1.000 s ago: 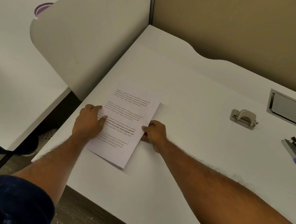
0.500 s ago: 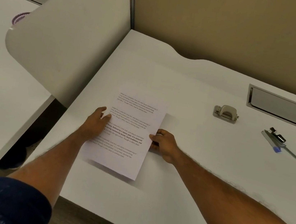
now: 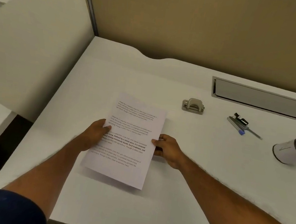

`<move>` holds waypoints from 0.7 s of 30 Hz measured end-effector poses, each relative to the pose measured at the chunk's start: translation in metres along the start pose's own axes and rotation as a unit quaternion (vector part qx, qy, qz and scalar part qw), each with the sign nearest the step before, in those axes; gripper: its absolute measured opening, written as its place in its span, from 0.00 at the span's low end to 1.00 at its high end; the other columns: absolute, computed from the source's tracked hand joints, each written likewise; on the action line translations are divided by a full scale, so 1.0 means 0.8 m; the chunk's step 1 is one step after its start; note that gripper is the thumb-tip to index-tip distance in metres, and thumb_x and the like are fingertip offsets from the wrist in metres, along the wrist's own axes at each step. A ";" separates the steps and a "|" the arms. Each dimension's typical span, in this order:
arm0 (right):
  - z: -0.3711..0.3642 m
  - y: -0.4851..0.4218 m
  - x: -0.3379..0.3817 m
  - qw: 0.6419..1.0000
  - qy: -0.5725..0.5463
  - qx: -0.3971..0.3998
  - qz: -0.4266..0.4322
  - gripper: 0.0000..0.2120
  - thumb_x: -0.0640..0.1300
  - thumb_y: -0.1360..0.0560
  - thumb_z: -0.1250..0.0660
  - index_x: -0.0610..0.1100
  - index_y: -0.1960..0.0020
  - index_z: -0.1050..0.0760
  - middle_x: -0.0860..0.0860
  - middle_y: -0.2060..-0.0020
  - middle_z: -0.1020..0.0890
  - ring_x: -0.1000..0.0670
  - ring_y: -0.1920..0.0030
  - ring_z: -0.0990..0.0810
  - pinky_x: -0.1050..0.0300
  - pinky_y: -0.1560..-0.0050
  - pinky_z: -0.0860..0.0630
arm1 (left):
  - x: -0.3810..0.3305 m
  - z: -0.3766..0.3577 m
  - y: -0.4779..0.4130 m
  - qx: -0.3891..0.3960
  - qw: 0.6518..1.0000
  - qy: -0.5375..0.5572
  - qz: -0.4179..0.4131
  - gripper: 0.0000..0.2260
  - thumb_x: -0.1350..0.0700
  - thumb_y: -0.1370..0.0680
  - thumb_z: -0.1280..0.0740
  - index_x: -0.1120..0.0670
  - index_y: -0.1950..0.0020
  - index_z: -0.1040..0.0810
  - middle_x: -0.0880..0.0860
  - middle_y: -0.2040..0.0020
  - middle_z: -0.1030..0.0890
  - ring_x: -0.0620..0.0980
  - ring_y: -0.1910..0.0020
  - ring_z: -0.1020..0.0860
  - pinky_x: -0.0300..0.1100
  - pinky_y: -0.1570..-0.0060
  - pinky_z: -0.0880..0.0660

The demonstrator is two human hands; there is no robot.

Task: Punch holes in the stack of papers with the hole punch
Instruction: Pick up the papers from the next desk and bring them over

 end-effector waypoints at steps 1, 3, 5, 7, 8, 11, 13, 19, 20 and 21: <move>0.008 0.003 0.004 1.000 0.003 -0.001 0.002 0.11 0.36 0.23 0.34 0.37 0.42 0.25 0.42 0.48 0.16 0.43 0.51 0.15 0.52 0.56 0.18 | -0.004 -0.006 -0.002 0.007 1.000 -0.001 0.000 0.07 0.57 0.17 0.41 0.53 0.49 0.23 0.52 0.48 0.17 0.53 0.50 0.18 0.47 0.52 0.22; 0.032 0.009 0.016 1.000 -0.001 -0.017 0.010 0.10 0.38 0.24 0.33 0.38 0.43 0.25 0.42 0.48 0.16 0.44 0.53 0.15 0.54 0.56 0.18 | -0.014 -0.022 -0.005 0.024 1.000 -0.005 0.002 0.07 0.57 0.17 0.41 0.54 0.48 0.23 0.53 0.49 0.17 0.55 0.50 0.18 0.47 0.53 0.22; 0.059 0.013 0.031 0.999 -0.013 -0.043 0.020 0.09 0.38 0.24 0.33 0.39 0.44 0.24 0.42 0.50 0.16 0.45 0.56 0.15 0.56 0.59 0.19 | -0.021 -0.038 -0.009 0.045 0.999 -0.014 0.007 0.07 0.57 0.17 0.40 0.55 0.47 0.23 0.54 0.49 0.16 0.56 0.50 0.17 0.47 0.53 0.22; 0.091 0.016 0.047 0.996 -0.029 -0.075 0.033 0.09 0.39 0.24 0.33 0.39 0.44 0.25 0.42 0.52 0.16 0.47 0.59 0.16 0.57 0.61 0.20 | -0.031 -0.057 -0.012 0.071 0.997 -0.022 0.004 0.07 0.57 0.17 0.40 0.56 0.45 0.23 0.55 0.48 0.16 0.57 0.49 0.17 0.50 0.49 0.21; 0.107 0.016 0.053 0.994 -0.037 -0.094 0.037 0.12 0.40 0.24 0.32 0.39 0.42 0.26 0.43 0.51 0.16 0.47 0.59 0.16 0.57 0.62 0.20 | -0.036 -0.066 -0.012 0.085 0.996 -0.026 0.002 0.08 0.57 0.17 0.40 0.56 0.44 0.23 0.55 0.47 0.16 0.57 0.48 0.17 0.52 0.47 0.21; 0.158 0.014 0.075 0.983 0.015 -0.174 0.058 0.21 0.48 0.27 0.28 0.42 0.38 0.28 0.43 0.46 0.19 0.47 0.52 0.17 0.55 0.56 0.20 | -0.054 -0.096 -0.012 0.127 0.991 -0.039 -0.004 0.08 0.56 0.17 0.39 0.56 0.42 0.23 0.54 0.46 0.16 0.55 0.49 0.16 0.50 0.46 0.20; 0.184 0.015 0.096 0.963 0.150 -0.205 0.087 0.23 0.53 0.29 0.27 0.46 0.39 0.29 0.47 0.49 0.19 0.51 0.50 0.20 0.57 0.53 0.24 | -0.060 -0.116 -0.015 0.148 0.988 -0.038 -0.002 0.08 0.57 0.17 0.39 0.56 0.41 0.23 0.54 0.45 0.16 0.54 0.50 0.16 0.47 0.49 0.19; 0.200 -0.004 0.117 0.913 0.395 -0.084 0.063 0.22 0.55 0.27 0.29 0.45 0.39 0.25 0.49 0.45 0.21 0.51 0.46 0.23 0.59 0.50 0.27 | -0.084 -0.159 -0.024 0.194 0.979 -0.057 0.007 0.13 0.52 0.19 0.35 0.54 0.36 0.25 0.53 0.42 0.16 0.54 0.46 0.16 0.53 0.43 0.21; 0.202 -0.006 0.116 0.910 0.409 -0.056 0.049 0.21 0.54 0.26 0.30 0.43 0.39 0.24 0.48 0.44 0.20 0.50 0.47 0.22 0.59 0.51 0.27 | -0.079 -0.162 -0.033 0.199 0.978 -0.055 0.010 0.18 0.48 0.21 0.33 0.53 0.33 0.26 0.52 0.40 0.17 0.54 0.45 0.17 0.54 0.41 0.22; 0.206 -0.005 0.115 0.911 0.408 -0.032 0.038 0.18 0.51 0.25 0.30 0.41 0.40 0.23 0.47 0.45 0.19 0.50 0.50 0.21 0.60 0.54 0.27 | -0.072 -0.163 -0.045 0.204 0.977 -0.056 0.016 0.25 0.43 0.25 0.30 0.52 0.31 0.28 0.52 0.38 0.18 0.54 0.43 0.18 0.56 0.39 0.23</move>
Point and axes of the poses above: each hand's wrist, its own y-axis away from the middle knuckle, its own z-axis out of the back of the hand, x = y × z, the point moved 7 cm from there along -y, towards the middle knuckle
